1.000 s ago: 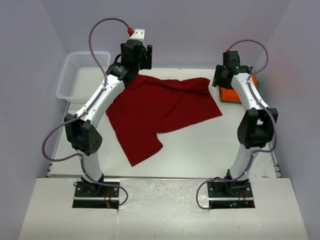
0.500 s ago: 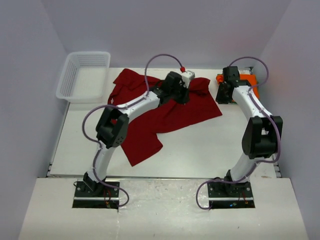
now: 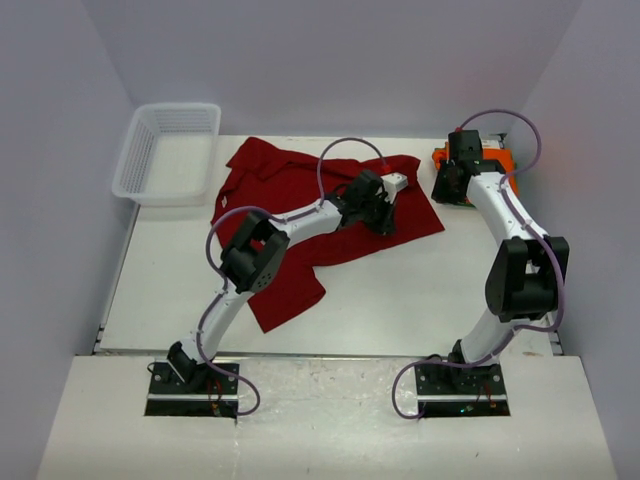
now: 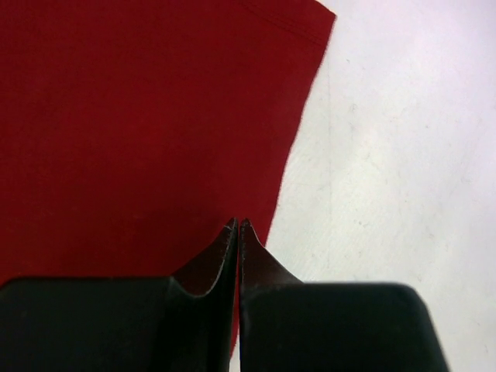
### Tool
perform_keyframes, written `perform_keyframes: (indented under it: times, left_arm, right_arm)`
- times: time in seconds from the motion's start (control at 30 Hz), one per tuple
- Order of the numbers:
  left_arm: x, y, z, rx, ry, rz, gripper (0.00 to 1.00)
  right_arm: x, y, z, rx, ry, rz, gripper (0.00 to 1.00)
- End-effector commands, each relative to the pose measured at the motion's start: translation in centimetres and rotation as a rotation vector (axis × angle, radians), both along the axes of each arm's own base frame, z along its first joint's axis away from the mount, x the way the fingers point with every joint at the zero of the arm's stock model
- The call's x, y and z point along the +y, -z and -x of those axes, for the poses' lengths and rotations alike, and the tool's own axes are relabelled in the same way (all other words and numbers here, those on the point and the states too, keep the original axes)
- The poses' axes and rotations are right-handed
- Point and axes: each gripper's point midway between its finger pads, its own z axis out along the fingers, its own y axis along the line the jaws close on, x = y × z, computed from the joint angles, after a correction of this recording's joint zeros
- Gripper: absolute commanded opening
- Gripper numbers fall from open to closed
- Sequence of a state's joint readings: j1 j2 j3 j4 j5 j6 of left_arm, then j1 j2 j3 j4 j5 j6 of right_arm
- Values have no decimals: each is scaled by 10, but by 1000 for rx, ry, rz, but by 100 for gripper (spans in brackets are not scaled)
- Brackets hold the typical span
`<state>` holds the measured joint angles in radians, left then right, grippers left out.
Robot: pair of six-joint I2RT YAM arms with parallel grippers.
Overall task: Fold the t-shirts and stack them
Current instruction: Flatten out the tshirt
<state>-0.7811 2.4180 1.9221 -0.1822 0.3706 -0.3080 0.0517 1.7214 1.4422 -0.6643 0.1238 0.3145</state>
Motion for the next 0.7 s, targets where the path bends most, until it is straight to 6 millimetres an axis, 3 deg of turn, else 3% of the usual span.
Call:
perform_keyframes:
  times: [0.0, 0.17, 0.3, 0.37, 0.4, 0.5, 0.57, 0.63, 0.67]
  left_arm:
    - [8, -12, -13, -39, -78, -7, 0]
    - [49, 19, -1, 26, -218, -124, 0]
    - [73, 45, 20, 94, -254, -194, 0]
    - [80, 41, 24, 96, -285, -199, 0]
    - [91, 50, 34, 121, -293, -226, 0]
    - [109, 40, 45, 114, -330, -237, 0]
    - [117, 37, 49, 106, -345, -243, 0]
    - [127, 32, 55, 92, -350, -253, 0]
    - [130, 30, 56, 87, -354, -257, 0]
  right_arm:
    - [7, -4, -6, -18, -17, -34, 0]
    - [7, 3, -4, 13, -9, -34, 0]
    - [17, 10, 3, 17, 5, -71, 0]
    - [23, 9, 6, 1, 4, -78, 0]
    - [27, 14, 12, 16, -2, -81, 0]
    - [42, 22, 23, 51, -27, -92, 0]
    - [61, 25, 32, 59, -66, -103, 7]
    - [74, 38, 48, 80, -91, -81, 11]
    - [74, 42, 56, 84, -83, -70, 17]
